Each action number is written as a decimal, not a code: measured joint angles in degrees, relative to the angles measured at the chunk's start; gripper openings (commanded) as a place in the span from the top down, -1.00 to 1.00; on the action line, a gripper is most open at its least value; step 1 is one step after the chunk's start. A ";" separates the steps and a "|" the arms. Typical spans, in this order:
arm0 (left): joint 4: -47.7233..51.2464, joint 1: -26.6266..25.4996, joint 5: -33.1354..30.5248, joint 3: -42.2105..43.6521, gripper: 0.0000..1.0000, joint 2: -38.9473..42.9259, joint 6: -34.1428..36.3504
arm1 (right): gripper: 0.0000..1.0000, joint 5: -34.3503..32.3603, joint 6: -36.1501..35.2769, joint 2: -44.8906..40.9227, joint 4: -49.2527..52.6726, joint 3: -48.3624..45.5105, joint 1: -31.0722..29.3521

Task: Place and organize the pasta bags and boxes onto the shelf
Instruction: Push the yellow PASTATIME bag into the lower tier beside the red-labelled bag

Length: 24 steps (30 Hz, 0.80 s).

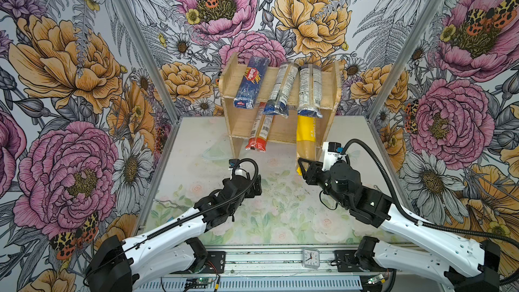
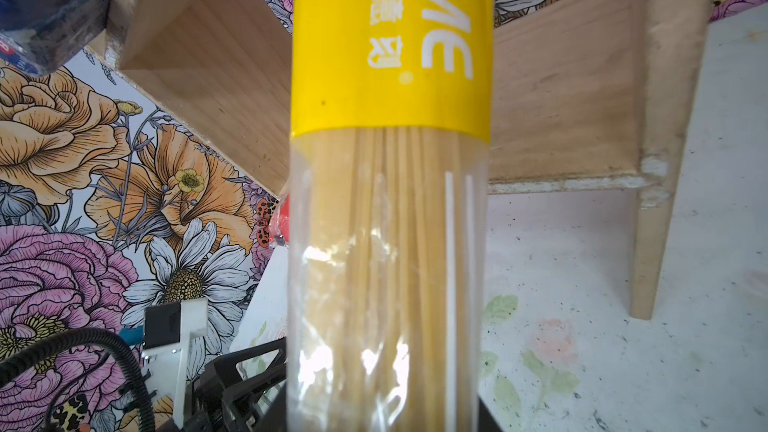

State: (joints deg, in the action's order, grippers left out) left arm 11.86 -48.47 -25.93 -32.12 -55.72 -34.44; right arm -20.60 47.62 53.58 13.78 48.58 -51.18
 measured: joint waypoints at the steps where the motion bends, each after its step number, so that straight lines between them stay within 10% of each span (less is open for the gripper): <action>1: 0.11 0.00 -0.02 0.00 -0.98 0.07 0.00 | 1.00 -0.17 0.35 0.52 -0.22 0.17 0.24; 24: 0.50 2.12 0.55 0.00 -0.98 0.24 0.09 | 1.00 -0.33 2.49 10.60 -3.37 4.85 4.02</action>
State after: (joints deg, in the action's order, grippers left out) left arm 12.36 -46.35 -25.39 -32.12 -55.48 -34.35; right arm -20.93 50.11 64.18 10.41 53.43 -47.16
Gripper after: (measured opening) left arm 0.987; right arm 0.420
